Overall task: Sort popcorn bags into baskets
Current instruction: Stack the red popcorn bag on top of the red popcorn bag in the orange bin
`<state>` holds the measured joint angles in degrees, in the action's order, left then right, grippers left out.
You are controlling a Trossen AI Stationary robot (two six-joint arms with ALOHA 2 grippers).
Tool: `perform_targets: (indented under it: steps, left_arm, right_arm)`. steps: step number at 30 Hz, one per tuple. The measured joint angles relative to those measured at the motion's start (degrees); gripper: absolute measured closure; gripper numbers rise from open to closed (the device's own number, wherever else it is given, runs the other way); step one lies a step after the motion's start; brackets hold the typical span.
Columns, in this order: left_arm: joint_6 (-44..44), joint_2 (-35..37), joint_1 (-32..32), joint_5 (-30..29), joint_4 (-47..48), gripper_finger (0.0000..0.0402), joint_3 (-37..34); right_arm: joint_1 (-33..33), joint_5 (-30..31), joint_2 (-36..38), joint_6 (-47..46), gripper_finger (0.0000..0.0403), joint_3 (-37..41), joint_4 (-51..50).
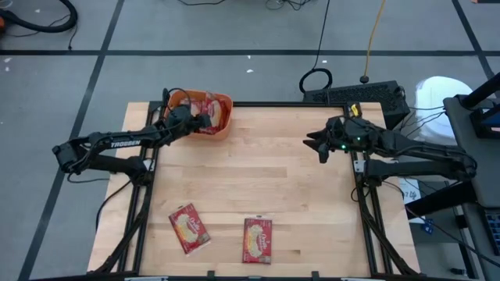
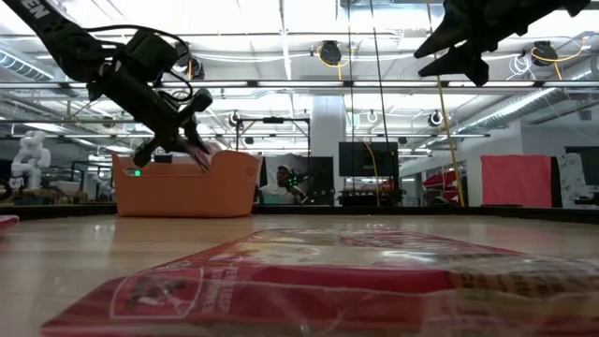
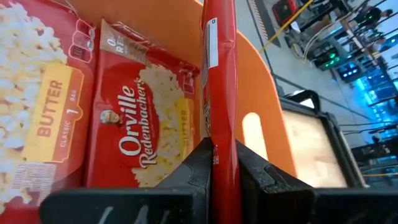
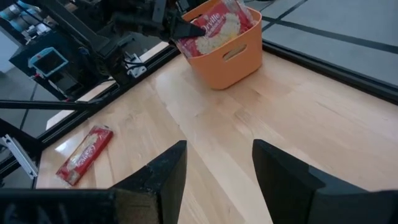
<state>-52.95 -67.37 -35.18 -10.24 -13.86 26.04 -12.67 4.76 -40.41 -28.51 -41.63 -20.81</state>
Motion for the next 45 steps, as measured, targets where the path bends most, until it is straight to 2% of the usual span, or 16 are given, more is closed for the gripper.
perform_targets:
  steps: [6,15,21,27,36,41,45]
  left_arm:
    - [1.6,-0.7,0.0,-0.8,0.3,0.0344,0.0]
    - [1.0,-2.9,0.0,-0.9,0.2,0.0234,0.0]
    - [5.9,-1.9,-0.1,-4.0,-0.2,0.0191,0.8]
    - [9.8,-1.9,-1.4,-4.9,0.1,0.0171,2.7]
    - [15.0,-1.5,-2.8,-4.8,5.2,0.017,8.5]
    - [17.4,-1.2,-2.7,-1.4,13.8,0.017,15.3]
    - [16.2,-1.2,-1.4,1.8,28.5,0.017,22.0]
  right_arm:
    - [0.0,-0.3,-1.8,0.0,0.0227,0.0,1.3]
    - [0.0,-0.3,-2.7,0.0,0.0227,0.0,3.0]
    - [0.0,-0.5,-2.7,-1.2,0.0227,0.0,3.0]
    - [0.0,-0.5,-2.7,-1.0,0.0227,0.0,2.6]
    - [0.0,-0.5,-2.7,-0.7,0.0227,0.0,2.5]
    - [0.0,-0.6,-2.7,-0.6,0.0227,0.0,2.5]
    - [0.0,-2.7,-2.7,-0.8,0.0227,0.0,2.4]
